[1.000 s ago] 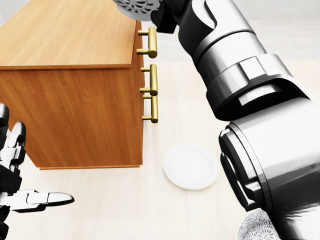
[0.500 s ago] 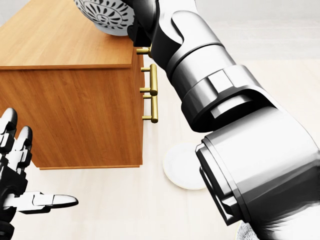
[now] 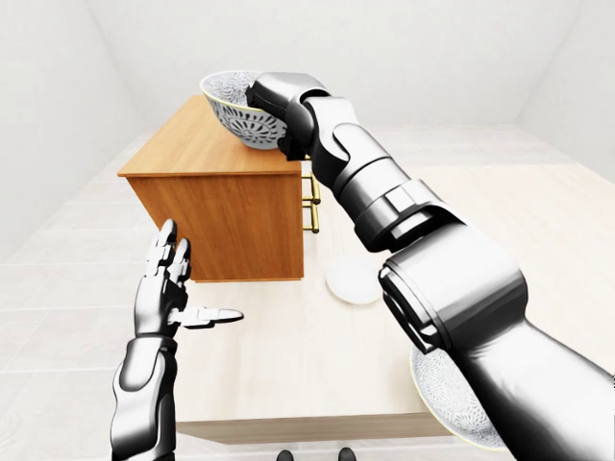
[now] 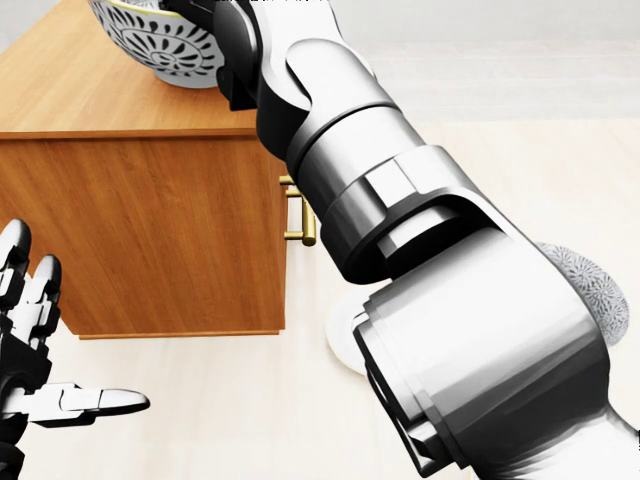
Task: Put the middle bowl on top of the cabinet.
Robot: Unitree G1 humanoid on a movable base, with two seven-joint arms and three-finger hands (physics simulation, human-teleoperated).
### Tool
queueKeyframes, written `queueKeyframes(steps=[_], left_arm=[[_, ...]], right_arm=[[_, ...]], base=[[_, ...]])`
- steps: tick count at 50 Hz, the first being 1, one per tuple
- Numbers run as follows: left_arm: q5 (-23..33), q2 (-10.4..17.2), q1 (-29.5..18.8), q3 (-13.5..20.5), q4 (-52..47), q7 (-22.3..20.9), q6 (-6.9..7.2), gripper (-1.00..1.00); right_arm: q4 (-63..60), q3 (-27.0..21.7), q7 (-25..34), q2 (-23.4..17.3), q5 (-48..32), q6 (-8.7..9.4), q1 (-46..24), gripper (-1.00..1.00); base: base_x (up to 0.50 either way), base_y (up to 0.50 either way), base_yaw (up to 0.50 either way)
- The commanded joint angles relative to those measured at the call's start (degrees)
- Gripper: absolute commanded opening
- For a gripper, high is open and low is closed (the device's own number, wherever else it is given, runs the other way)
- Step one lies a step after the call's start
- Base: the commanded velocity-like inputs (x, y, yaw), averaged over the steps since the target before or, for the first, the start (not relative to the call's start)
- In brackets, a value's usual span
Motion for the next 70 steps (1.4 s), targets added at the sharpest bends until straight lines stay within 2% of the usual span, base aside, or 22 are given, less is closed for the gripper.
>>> queueKeyframes(steps=[1, 9, 13, 19, 39, 46, 48, 51, 55, 62, 66, 70], left_arm=[[-0.53, 0.54, -0.45, 0.44, 1.72, -0.33, -0.83, 1.0], [-0.74, 0.56, 0.06, 0.48, 1.54, -0.57, -1.0, 1.0], [-0.27, 0.31, 0.23, 0.07, 2.21, -0.61, -1.8, 1.0], [0.02, 0.22, 0.39, -0.3, 2.72, -0.74, -2.29, 1.0], [0.14, 0.62, -0.91, -0.46, 5.41, -0.33, -3.19, 1.0], [0.64, 0.68, -1.57, -0.85, 7.17, 0.03, -4.17, 1.0], [0.71, 0.69, -1.56, -0.98, 7.31, 0.07, -4.31, 1.0], [0.66, 0.76, -1.55, -1.07, 7.27, 0.12, -4.27, 1.0], [0.69, 0.89, -1.95, -1.13, 7.86, 0.3, -4.27, 1.0], [0.84, 0.83, -1.8, -1.58, 7.83, 0.43, -4.4, 1.0], [0.95, 0.84, -1.78, -1.69, 8.02, 0.48, -4.63, 1.0], [0.88, 0.92, -1.84, -1.67, 8.29, 0.46, -4.72, 1.0]], right_arm=[[-0.37, -2.02, -1.74, 1.59, -0.44, 0.0, -0.5, -1.0], [-0.36, -2.47, -2.8, 1.55, -0.59, 0.0, -0.11, -1.0], [-0.35, -2.67, -3.33, 1.32, -0.59, 0.0, -0.17, -1.0], [0.28, -2.87, -4.81, 0.86, -0.74, 0.0, 0.59, -1.0], [-0.04, -2.65, -4.47, 0.45, -2.27, 0.0, 2.15, -1.0], [0.38, -2.9, -4.8, 0.2, -2.44, 0.0, 1.73, -1.0], [0.38, -2.75, -4.69, 0.09, -2.71, 0.0, 1.81, -0.87], [-0.06, -3.16, -4.44, -0.13, -2.46, 0.0, 1.57, -0.81], [0.04, -3.25, -4.89, -0.5, -2.54, 0.0, 1.49, -0.57], [0.36, -3.4, -5.06, -0.63, -2.56, 0.0, 1.03, -0.32], [0.36, -3.13, -5.02, -0.47, -2.91, 0.0, 1.54, -0.08], [0.32, -2.98, -5.08, -0.58, -3.22, 0.0, 1.71, 0.02]], base=[[0.0, 0.0, 0.0], [0.0, 0.0, 0.0], [0.0, 0.0, 0.0], [0.0, 0.0, 0.0], [0.0, 0.0, 0.0], [0.0, 0.0, 0.0], [0.0, 0.0, 0.0], [0.0, 0.0, 0.0], [0.0, 0.0, 0.0], [0.0, 0.0, 0.0], [0.0, 0.0, 0.0], [0.0, 0.0, 0.0]])
